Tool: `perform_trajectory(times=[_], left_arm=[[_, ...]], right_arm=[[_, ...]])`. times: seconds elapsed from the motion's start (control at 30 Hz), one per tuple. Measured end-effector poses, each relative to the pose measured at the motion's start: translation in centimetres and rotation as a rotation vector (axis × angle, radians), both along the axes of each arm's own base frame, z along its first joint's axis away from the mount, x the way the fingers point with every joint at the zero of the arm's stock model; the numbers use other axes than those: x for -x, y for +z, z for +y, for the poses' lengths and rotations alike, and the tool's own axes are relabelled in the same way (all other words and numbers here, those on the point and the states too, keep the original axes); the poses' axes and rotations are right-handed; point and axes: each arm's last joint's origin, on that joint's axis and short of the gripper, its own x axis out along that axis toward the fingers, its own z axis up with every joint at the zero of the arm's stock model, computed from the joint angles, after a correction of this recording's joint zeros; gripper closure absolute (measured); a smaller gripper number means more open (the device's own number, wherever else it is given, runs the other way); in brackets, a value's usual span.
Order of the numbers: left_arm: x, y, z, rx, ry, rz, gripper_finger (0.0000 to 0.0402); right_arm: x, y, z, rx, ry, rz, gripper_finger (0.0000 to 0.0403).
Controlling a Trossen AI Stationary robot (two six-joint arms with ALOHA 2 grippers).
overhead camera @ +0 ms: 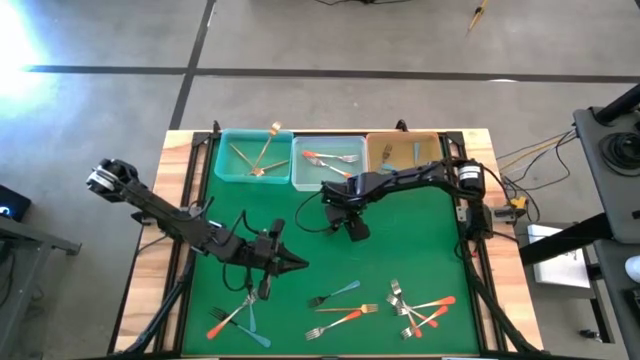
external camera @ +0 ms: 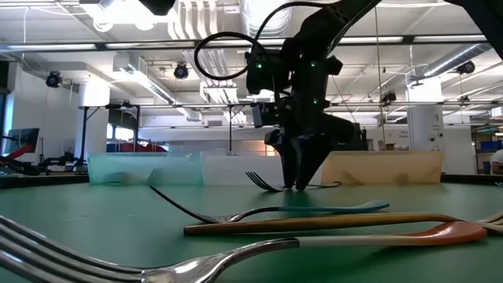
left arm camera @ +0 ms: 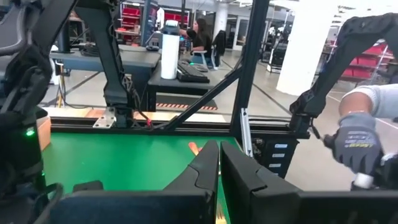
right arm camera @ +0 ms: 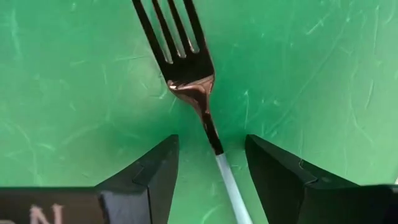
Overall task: Sort silverware by color (type)
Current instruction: Put the blue fork into the orange bin
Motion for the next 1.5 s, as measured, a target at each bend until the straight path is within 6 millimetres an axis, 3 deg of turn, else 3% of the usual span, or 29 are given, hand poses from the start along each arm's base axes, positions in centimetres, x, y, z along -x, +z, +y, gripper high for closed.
perform_trajectory(times=[0.17, 0.33, 0.57, 0.8, 0.97, 1.07, 1.2, 1.33, 1.5], left_arm=[[0.5, 0.6, -0.1, 0.011, -0.012, -0.021, 0.0402], [1.1, 1.3, -0.4, 0.024, -0.033, -0.043, 0.0402], [2.2, 2.2, -1.0, 0.042, -0.073, -0.075, 0.0402], [2.7, 2.1, -1.5, 0.029, -0.069, -0.054, 0.0402], [2.7, 1.4, -1.4, -0.009, 0.001, 0.006, 0.0401], [2.7, 1.3, -1.3, -0.015, 0.023, 0.014, 0.0401], [2.7, 1.3, -1.3, -0.013, 0.024, 0.012, 0.0401], [2.7, 1.5, -1.4, -0.005, -0.025, 0.0, 0.0401], [2.7, 1.5, -1.7, -0.005, -0.123, -0.001, 0.0401]], right_arm=[[-0.1, -0.7, -0.6, -0.014, -0.034, 0.013, 0.0276], [-0.1, -0.9, -0.8, -0.014, -0.063, 0.019, 0.0376], [0.8, 0.7, -0.7, -0.026, -0.156, 0.039, 0.0391], [3.0, 6.9, -0.4, 0.004, -0.206, -0.062, 0.0392], [6.2, 12.5, -0.9, 0.163, -0.275, -0.172, 0.0392], [8.9, 14.6, -2.5, 0.285, -0.373, -0.193, 0.0391], [13.0, 15.6, -6.1, 0.315, -0.537, -0.191, 0.0391], [16.9, 14.8, -9.9, 0.347, -0.701, -0.146, 0.0391], [19.6, 13.3, -13.4, 0.274, -0.782, -0.185, 0.039]])
